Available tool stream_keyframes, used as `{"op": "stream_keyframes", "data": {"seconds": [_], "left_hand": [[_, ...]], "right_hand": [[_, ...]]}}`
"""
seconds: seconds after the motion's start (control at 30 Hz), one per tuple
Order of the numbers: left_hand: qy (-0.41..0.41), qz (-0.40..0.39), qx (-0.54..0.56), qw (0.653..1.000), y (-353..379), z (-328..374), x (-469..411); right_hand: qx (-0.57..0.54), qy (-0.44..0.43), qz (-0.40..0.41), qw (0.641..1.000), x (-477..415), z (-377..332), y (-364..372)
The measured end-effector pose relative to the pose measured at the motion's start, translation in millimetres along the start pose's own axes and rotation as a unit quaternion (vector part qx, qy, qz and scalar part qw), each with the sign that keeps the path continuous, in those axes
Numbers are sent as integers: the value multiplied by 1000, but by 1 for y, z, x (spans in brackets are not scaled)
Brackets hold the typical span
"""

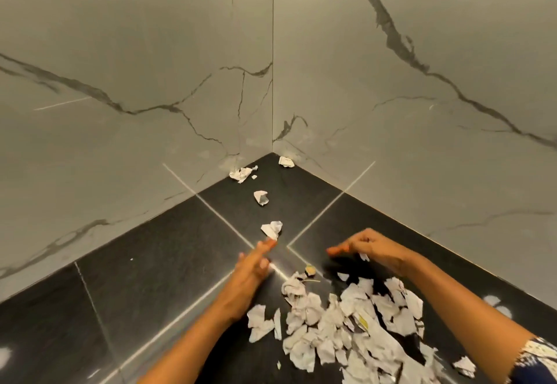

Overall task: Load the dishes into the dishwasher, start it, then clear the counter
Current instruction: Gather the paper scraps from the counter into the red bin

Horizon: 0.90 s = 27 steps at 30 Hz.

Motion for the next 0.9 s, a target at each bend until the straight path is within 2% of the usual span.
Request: {"op": "stream_keyframes", "data": {"seconds": [0.1, 0.17, 0.3, 0.4, 0.53, 0.7, 0.9], "left_hand": [[-47, 176, -33, 983, -82, -33, -30], [-69, 210, -37, 975, -113, -49, -60], [-42, 168, -128, 977, -131, -56, -144], [-14, 145, -184, 972, -146, -61, -205], [-16, 72, -247, 966, -138, -75, -253], [-4, -12, -275, 962, -114, -84, -235], [14, -66, -195, 979, -61, -46, -150]], "right_hand": [[106, -16, 132, 985, -52, -11, -31], [161, -12, 200, 966, -92, -21, -46], [232, -27, 258, 937, -183, -49, -72], [255, -33, 256, 932, -248, -64, -86], [311, -18, 246, 918, -302, -57, -95], [276, -93, 163, 943, -270, -58, -48], [174, -80, 100, 976, -166, -32, 2]]}}
Point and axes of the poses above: each hand's wrist, its own x-axis away from the middle knuckle, its own y-axis out of the palm, z = x × y, the point moved 10 cm from there along -x, towards the middle knuckle, and after that the axes turned 4 degrees about -z, right-handed, at the moved point
